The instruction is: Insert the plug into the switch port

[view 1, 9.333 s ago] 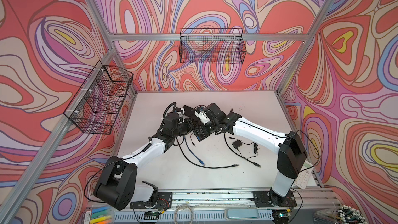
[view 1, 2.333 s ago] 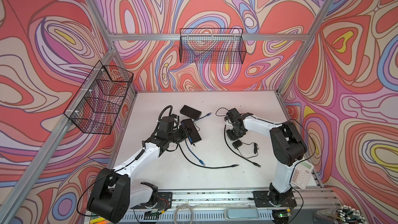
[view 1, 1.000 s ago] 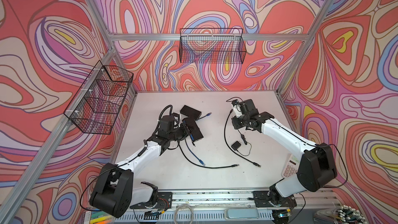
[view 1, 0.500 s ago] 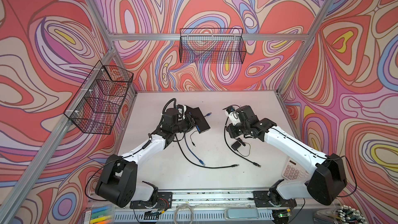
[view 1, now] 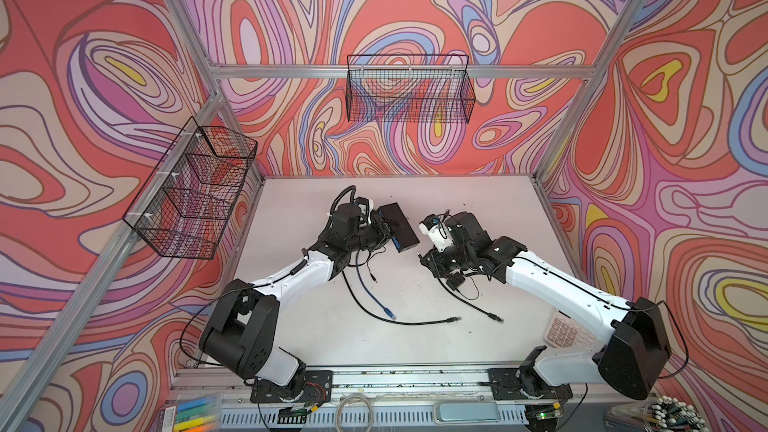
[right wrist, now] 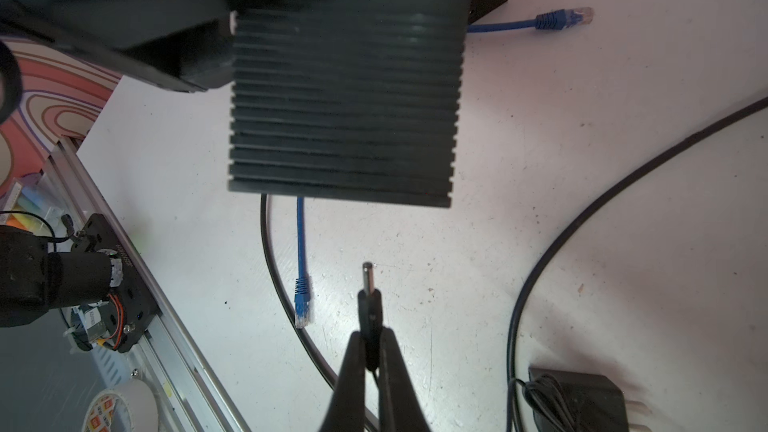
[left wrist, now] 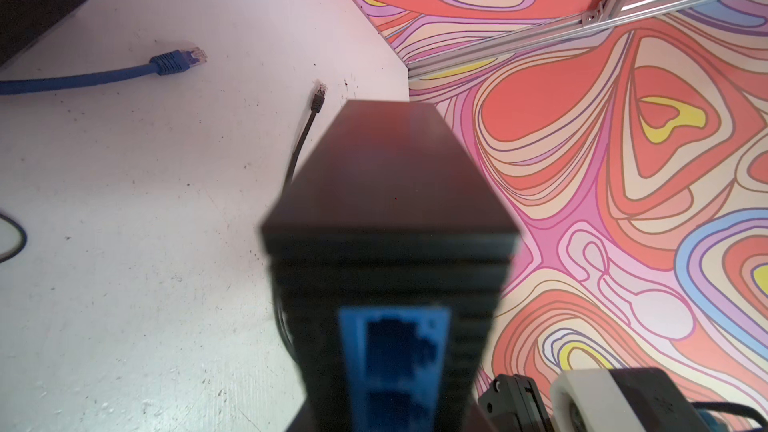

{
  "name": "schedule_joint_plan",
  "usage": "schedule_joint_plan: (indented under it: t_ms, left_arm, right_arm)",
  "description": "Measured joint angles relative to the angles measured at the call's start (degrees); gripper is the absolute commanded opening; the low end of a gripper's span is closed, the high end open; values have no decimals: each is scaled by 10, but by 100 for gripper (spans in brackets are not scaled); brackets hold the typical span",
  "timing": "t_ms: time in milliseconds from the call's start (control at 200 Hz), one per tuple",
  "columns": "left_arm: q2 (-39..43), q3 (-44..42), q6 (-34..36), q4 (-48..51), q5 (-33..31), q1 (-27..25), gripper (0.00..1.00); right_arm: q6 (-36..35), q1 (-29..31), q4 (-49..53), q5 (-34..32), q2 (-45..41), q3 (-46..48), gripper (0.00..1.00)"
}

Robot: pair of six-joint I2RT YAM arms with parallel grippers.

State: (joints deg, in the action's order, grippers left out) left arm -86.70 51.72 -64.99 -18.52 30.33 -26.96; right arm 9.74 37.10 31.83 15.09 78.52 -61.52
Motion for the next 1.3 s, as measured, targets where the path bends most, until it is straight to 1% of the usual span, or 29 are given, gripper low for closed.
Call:
schedule_joint_plan:
  t_ms: [295, 1302]
  left_arm:
    - [-3, 0, -8, -2, -4, -3, 14]
    - [-3, -7, -17, -26, -3, -5, 14]
  right_arm:
    - [8, 0, -28, 19, 0, 0, 0]
    - [17, 0, -44, 19, 28, -5, 0]
